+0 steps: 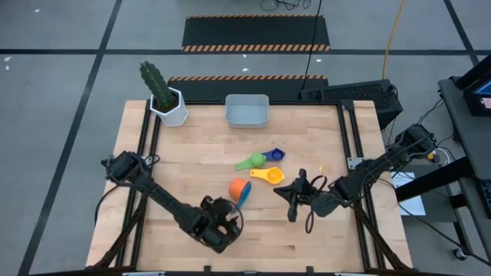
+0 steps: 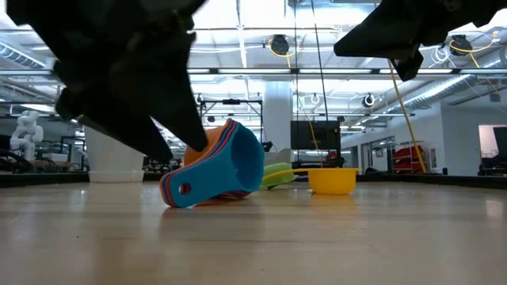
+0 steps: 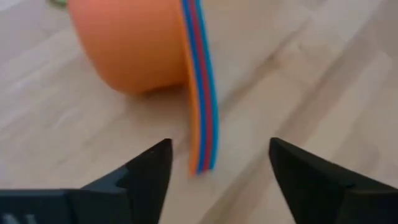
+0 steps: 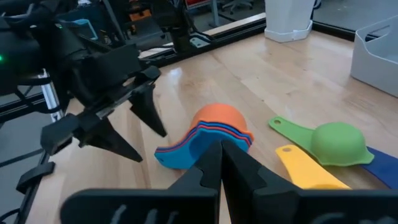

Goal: Nest measuring cups in basket
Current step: Adjust the stacked measuring cups to the correct position

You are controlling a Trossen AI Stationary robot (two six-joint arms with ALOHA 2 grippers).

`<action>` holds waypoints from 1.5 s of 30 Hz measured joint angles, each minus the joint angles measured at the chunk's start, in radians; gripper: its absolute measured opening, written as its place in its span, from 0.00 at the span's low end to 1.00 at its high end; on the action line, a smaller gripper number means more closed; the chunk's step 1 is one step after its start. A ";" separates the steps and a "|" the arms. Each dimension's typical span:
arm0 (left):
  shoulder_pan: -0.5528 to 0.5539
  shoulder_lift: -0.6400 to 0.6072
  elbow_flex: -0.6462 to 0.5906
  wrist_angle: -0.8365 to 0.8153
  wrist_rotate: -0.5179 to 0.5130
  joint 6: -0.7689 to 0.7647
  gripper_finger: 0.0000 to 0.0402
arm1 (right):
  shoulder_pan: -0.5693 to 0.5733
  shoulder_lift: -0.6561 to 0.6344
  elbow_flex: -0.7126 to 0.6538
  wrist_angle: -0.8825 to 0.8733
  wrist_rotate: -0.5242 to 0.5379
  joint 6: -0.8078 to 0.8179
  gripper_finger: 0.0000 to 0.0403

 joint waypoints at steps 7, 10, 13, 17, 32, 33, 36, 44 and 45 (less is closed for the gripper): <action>0.044 0.000 -0.030 -0.014 -0.005 -0.017 0.79 | -0.023 0.000 0.000 0.004 0.000 -0.019 0.00; 0.056 0.000 -0.050 0.014 -0.002 0.009 0.77 | -0.041 0.000 0.000 0.005 0.000 -0.036 0.00; 0.062 0.000 -0.081 0.073 0.000 0.036 0.74 | -0.058 0.000 0.000 0.004 0.000 -0.050 0.00; 0.078 0.000 -0.132 0.154 0.000 0.060 0.70 | -0.079 0.000 0.000 -0.005 0.000 -0.055 0.00; 0.103 -0.002 -0.191 0.200 0.047 0.257 0.11 | -0.119 0.000 0.000 -0.025 -0.002 -0.073 0.00; 0.103 -0.002 -0.191 0.202 0.049 0.270 0.10 | -0.119 0.000 0.000 -0.026 -0.002 -0.073 0.00; 0.104 -0.007 -0.191 0.201 0.065 0.283 0.10 | -0.119 0.000 0.000 -0.026 -0.002 -0.073 0.00; 0.096 -0.082 -0.193 0.205 0.178 0.348 0.11 | -0.119 0.000 0.000 -0.029 -0.004 -0.076 0.00; 0.092 -0.101 -0.194 0.206 0.191 0.368 0.11 | -0.119 0.000 0.000 -0.030 -0.005 -0.077 0.00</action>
